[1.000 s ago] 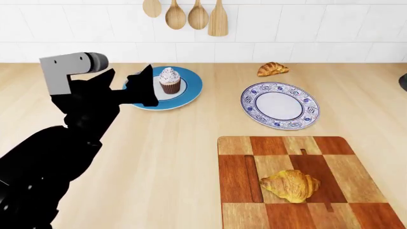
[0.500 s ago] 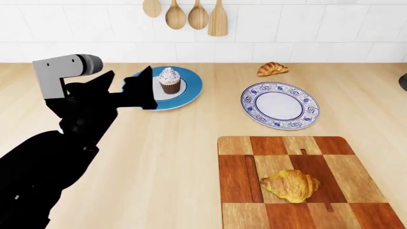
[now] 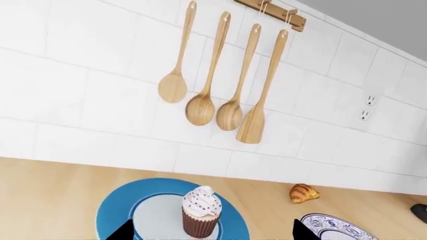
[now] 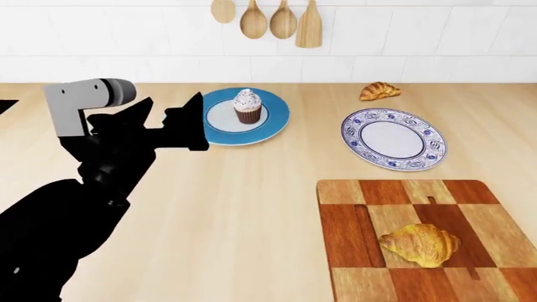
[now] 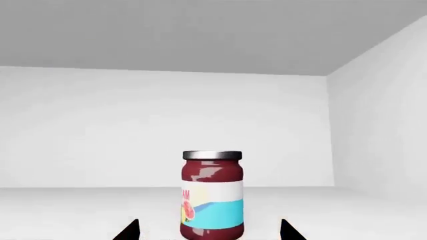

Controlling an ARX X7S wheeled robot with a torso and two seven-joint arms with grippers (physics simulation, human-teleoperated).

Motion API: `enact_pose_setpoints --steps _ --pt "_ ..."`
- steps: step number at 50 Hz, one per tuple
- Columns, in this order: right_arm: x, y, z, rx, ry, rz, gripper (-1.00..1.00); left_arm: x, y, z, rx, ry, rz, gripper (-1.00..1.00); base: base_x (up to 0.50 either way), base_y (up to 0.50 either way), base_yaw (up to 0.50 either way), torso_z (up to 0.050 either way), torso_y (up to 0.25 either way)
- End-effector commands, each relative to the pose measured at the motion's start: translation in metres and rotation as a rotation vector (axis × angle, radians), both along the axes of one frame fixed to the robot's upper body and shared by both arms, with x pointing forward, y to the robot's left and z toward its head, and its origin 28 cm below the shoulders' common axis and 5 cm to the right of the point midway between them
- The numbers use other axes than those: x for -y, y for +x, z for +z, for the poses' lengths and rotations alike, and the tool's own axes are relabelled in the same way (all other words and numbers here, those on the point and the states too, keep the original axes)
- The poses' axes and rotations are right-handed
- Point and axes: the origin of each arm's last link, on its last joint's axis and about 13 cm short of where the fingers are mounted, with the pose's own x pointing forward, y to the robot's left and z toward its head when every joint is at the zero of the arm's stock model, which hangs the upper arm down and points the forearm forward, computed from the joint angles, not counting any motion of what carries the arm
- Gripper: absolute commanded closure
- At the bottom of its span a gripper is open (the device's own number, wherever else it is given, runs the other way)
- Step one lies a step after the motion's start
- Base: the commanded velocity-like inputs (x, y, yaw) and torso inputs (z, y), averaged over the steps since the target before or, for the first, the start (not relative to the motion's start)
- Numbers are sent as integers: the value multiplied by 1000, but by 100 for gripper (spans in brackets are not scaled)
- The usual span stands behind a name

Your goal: From the different types of pastries on the counter, select a croissant and place it on the cutting board. Then retrieve a jar of jam from the cabinet and place it alongside the croissant on the cutting board.

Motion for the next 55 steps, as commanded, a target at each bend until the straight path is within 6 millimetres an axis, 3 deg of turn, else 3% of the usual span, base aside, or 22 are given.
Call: enact_pose_setpoints --steps 1,13,24,29,44,51,52,55 --pt "5 6 11 -47 -15 -61 -100 1 -2 0 0 4 -12 -100 0 0 0 0 0" --pt "-9 4 52 -77 -12 10 -100 4 -4 -1 6 17 -22 -100 0 0 0 0 0" --pt "-6 40 36 -159 -22 -50 -100 4 -7 -4 0 26 -31 -100 0 0 0 0 0" --pt "-9 42 35 -153 -44 -54 -100 3 -7 -4 -2 26 -32 -100 0 0 0 0 0" --pt "11 46 28 -217 -62 -151 -100 4 -5 -5 -5 24 -29 -100 127 2 0 0 0" --pt "13 57 20 -295 -65 -136 -100 4 -6 -4 -3 23 -26 -100 0 0 0 0 0" --pt "13 60 18 -309 -70 -134 100 4 -6 -4 -4 23 -25 -100 0 0 0 0 0" --pt "13 66 11 -342 -85 -129 100 4 -5 -5 -6 23 -24 -100 0 0 0 0 0"
